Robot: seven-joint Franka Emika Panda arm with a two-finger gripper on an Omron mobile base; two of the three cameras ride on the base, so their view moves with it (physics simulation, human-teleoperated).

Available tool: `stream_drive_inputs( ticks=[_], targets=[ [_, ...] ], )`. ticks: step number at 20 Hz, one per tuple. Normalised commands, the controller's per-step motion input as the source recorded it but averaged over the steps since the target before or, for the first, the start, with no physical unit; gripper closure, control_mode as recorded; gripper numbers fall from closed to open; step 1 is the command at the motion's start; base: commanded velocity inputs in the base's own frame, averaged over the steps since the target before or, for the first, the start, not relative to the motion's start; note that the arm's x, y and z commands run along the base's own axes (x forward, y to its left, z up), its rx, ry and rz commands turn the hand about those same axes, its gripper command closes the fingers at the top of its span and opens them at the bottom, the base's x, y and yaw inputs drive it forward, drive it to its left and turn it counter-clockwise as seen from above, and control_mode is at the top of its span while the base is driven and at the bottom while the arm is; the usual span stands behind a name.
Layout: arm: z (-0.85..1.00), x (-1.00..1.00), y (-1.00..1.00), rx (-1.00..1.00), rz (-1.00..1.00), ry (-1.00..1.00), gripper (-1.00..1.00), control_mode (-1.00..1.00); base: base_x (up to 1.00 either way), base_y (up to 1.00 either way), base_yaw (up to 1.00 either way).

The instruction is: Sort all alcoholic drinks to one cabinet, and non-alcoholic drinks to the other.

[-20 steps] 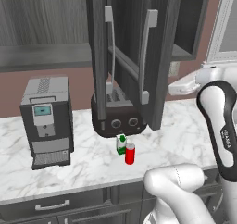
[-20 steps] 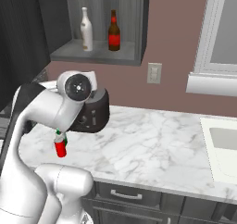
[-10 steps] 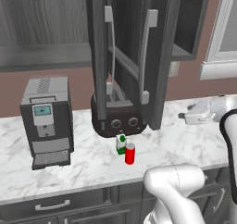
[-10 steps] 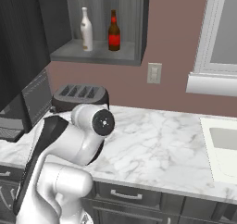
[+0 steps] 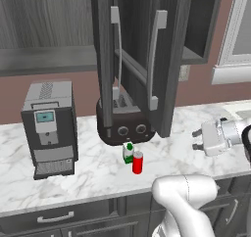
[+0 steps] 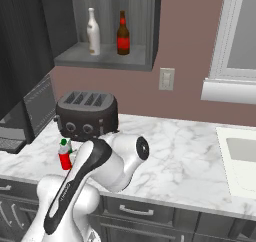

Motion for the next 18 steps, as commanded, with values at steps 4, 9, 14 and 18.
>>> stream_drive_inputs(
  ticks=[4,9,14,18],
  targets=[
    [-0.70,0.11,0.50,0.00,0.16,0.00,-1.00,-1.00,0.00,0.00,0.00],
    [-0.41,0.14,0.44,0.00,0.11,0.00,-1.00,-1.00,0.00,0.00,0.00],
    [-0.32,0.10,0.40,0.00,0.08,0.00,-1.00,-1.00,0.00,0.00,0.00],
    [-0.25,0.06,0.30,0.00,0.04,0.00,-1.00,-1.00,0.00,0.00,0.00]
  ],
)
